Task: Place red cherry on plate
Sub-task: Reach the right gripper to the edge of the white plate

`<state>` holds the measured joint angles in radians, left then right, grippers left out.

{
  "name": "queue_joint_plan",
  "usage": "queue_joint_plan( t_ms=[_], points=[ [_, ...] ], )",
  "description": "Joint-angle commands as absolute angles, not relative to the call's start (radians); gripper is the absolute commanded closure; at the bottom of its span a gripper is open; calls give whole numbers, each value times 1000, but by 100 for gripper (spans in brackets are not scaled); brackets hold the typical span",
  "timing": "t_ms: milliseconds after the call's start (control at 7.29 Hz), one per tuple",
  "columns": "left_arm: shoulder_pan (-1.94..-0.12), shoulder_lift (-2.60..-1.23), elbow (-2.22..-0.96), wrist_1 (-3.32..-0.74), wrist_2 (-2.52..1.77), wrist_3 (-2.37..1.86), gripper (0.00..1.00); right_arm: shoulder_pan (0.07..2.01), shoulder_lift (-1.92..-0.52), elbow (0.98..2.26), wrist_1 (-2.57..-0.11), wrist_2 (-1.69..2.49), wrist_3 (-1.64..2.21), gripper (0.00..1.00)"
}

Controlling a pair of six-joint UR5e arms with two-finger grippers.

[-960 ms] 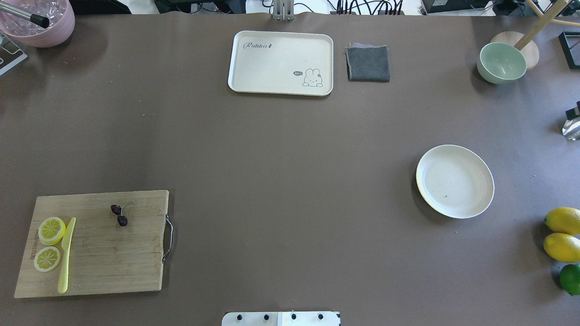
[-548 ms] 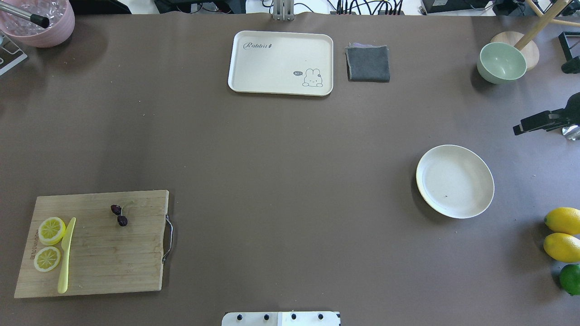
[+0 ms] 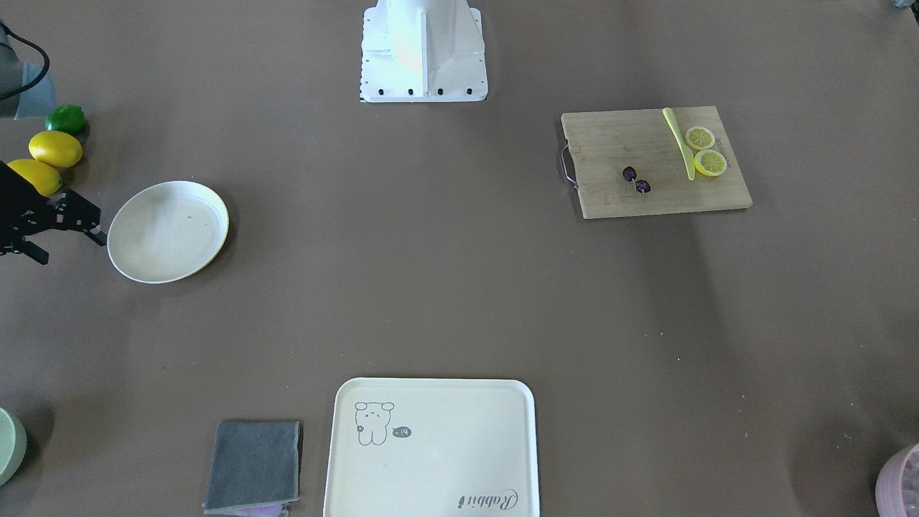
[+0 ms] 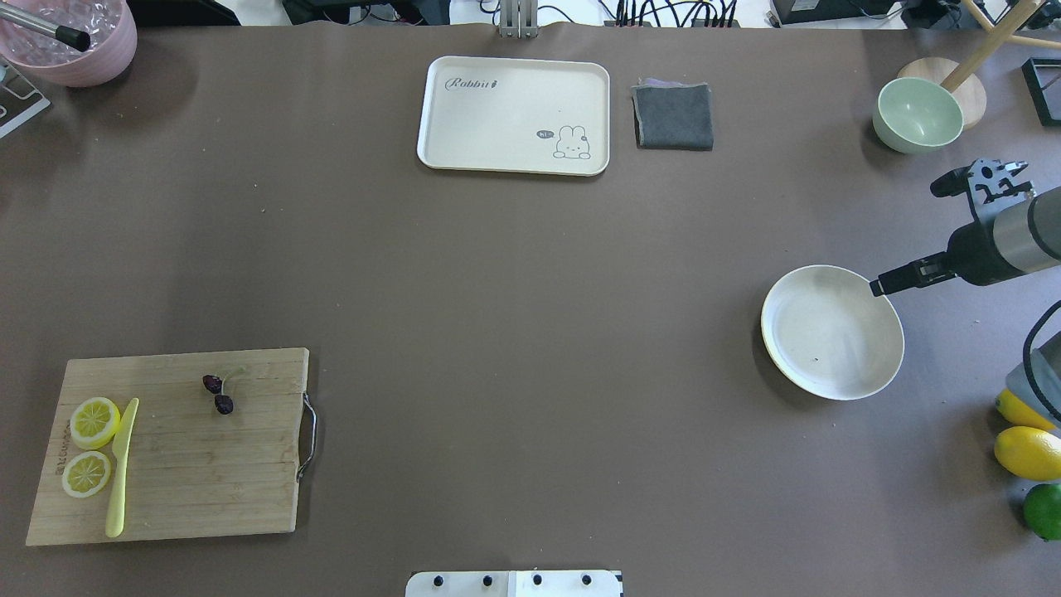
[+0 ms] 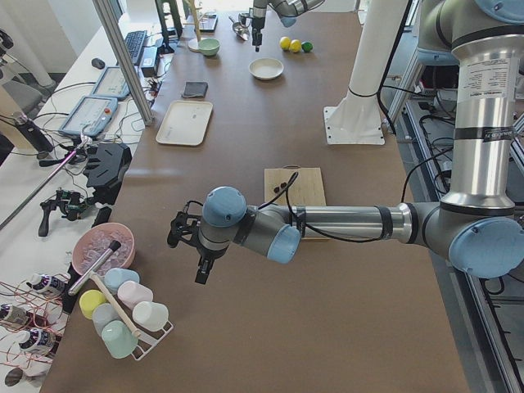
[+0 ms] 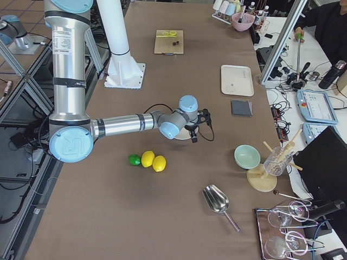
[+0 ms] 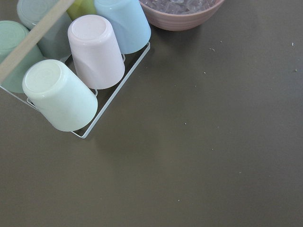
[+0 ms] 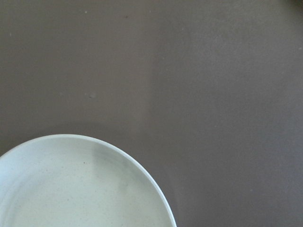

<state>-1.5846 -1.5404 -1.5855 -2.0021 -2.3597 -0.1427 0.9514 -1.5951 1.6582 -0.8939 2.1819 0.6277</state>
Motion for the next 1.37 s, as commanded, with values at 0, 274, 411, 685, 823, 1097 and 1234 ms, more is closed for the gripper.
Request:
queue_joint_plan(
  t_ms=[0,274,411,685,823,1097,1234],
  points=[
    [-1585,-1542,-1588,-2003,-2361,-141,2,901,-1591,1641,-887,2169,630,0],
    [-1585,-1542,-1588,-2002,-2362,-140,2,893,-1583,1625,-888,2171,623,32],
    [-1585,-1542,-1589,-2003,-2362,-140,2,891,-1582,1617,-888,2171,623,60],
    [-1585,-1542,-1588,-2003,-2364,-140,2,890,-1582,1620,-887,2134,621,100],
    [-1585,-1542,-1588,-2003,-2364,-140,2,891,-1560,1618,-888,2135,626,100],
    [-1585,-1542,-1588,-2003,-2364,-140,2,902,-1555,1626,-888,2161,632,100],
    [-1586,-1542,-1591,-2003,-2364,-140,2,928,-1543,1629,-888,2215,635,100]
  ],
)
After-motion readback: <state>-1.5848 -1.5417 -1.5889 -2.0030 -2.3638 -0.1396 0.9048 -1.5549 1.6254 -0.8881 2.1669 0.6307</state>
